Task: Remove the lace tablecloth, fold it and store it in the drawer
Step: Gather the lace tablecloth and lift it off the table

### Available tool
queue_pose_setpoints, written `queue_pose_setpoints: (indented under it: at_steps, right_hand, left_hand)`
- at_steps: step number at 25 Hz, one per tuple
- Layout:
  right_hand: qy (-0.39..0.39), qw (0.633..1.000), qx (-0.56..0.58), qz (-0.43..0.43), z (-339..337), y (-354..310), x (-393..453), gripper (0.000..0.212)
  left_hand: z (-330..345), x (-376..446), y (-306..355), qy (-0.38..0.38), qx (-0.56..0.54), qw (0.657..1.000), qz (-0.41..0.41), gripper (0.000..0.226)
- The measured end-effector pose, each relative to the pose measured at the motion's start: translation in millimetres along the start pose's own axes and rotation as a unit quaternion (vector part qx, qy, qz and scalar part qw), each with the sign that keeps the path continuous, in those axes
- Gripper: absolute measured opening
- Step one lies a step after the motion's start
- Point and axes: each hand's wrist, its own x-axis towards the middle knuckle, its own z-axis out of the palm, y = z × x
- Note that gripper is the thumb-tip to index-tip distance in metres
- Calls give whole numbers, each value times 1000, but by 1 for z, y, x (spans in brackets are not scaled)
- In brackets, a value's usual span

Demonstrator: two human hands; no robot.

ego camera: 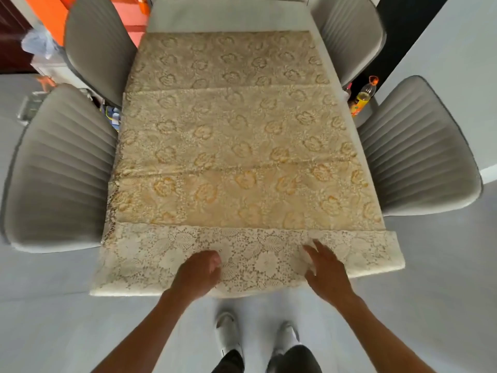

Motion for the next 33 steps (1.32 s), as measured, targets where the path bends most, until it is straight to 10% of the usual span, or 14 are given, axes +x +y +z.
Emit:
queue_pose_setpoints:
  at_steps: [6,12,16,19,22,25,29,33]
  right_hand:
    - [-52,997,-56,1,-20,30,65,90]
    - [-116,963,-180,-161,-37,32,78,29]
    - [-302,928,-117,-184,-113,10,164,18]
    - [-76,980,-98,-159,-207,-28,293,11]
    - [189,975,-87,-80,-277,-57,370,61]
    - [190,975,-60,-100,-250,-45,347,68]
    - [-22,978,-91,-185,-157,-3,272,77]
    - [27,965,-195,-174,-110,7,254,61]
  left_hand:
    - [-19,67,14,8,191,981,9,91]
    - [-34,68,38,-59,203,976,43,26]
    - [-122,108,55,-190,92,977,20,16]
    - [-225,201,76,55,99,994,-2,7]
    - [-282,267,113,312,198,921,-123,65]
    - [-232,270,151,237,223,945,-38,61]
    - [-107,230,141,-10,193,981,3,74]
    - [-69,206,129,100,205,970,84,41]
